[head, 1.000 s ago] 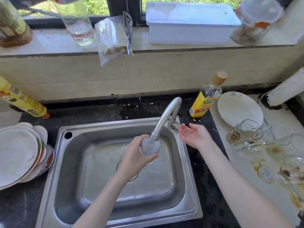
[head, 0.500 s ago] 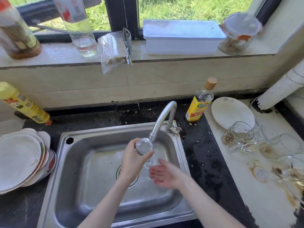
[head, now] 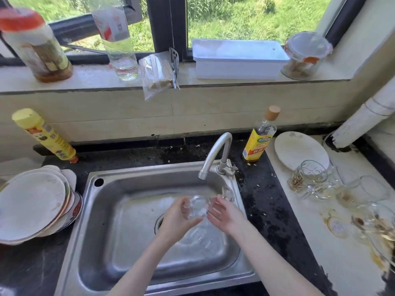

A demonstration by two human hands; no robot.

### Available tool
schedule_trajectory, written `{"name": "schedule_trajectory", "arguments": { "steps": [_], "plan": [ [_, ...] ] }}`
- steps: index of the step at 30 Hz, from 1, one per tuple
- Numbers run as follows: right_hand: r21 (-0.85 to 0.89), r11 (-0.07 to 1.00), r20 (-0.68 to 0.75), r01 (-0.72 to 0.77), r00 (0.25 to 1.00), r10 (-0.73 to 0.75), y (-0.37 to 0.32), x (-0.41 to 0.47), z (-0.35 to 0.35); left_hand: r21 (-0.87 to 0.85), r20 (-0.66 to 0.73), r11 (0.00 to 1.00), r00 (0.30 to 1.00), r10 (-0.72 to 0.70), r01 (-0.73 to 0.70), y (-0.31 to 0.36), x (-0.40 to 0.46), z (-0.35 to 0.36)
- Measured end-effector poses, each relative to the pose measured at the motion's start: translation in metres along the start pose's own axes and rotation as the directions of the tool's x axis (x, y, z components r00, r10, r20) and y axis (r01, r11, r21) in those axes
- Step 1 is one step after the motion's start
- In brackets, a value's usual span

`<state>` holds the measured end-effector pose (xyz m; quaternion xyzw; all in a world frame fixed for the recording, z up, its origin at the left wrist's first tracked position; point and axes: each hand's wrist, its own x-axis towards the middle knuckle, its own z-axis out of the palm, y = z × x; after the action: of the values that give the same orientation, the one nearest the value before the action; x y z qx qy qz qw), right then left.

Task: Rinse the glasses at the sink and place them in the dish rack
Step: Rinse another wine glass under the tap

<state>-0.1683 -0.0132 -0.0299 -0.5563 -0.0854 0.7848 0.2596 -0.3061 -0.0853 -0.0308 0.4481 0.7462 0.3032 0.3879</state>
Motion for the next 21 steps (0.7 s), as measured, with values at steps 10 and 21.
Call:
{"name": "schedule_trajectory", "arguments": {
  "steps": [10,21],
  "plan": [
    [-0.519,0.664,0.128,0.538,0.817,-0.562,0.009,-0.023,0.002,0.309,0.146,0.948,0.989,0.03,-0.075,-0.006,-0.008,0.0],
    [-0.775,0.224,0.309,0.591,0.663,-0.682,0.015,-0.041,-0.01,0.644,0.249,0.718,0.96,0.132,-0.266,-0.003,-0.023,-0.01]
  ]
}}
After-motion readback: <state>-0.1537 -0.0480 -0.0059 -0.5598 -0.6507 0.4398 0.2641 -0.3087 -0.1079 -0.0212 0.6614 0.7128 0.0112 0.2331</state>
